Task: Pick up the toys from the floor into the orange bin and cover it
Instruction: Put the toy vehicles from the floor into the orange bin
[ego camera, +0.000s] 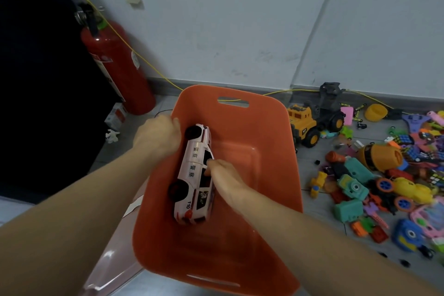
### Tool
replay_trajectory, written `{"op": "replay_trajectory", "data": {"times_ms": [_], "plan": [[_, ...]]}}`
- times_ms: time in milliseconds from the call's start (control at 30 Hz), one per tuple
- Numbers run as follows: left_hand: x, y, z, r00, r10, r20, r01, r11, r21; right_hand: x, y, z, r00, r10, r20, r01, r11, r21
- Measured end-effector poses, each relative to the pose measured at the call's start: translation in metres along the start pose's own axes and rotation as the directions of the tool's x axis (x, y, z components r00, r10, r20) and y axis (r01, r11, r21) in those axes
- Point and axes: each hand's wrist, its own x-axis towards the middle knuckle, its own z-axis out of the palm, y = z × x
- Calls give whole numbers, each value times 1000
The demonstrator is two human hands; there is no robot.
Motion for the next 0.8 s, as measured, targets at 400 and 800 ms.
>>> {"op": "replay_trajectory", "data": {"times_ms": [400, 800], "plan": [[-16, 23, -33, 971, 125, -204, -112, 991, 75, -13, -11, -25, 999, -46, -24, 38, 964, -264], [-14, 236, -62, 854, 489, -178, -518, 767, -379, -13, -55, -224, 674, -617, -407, 343, 749, -567]]}}
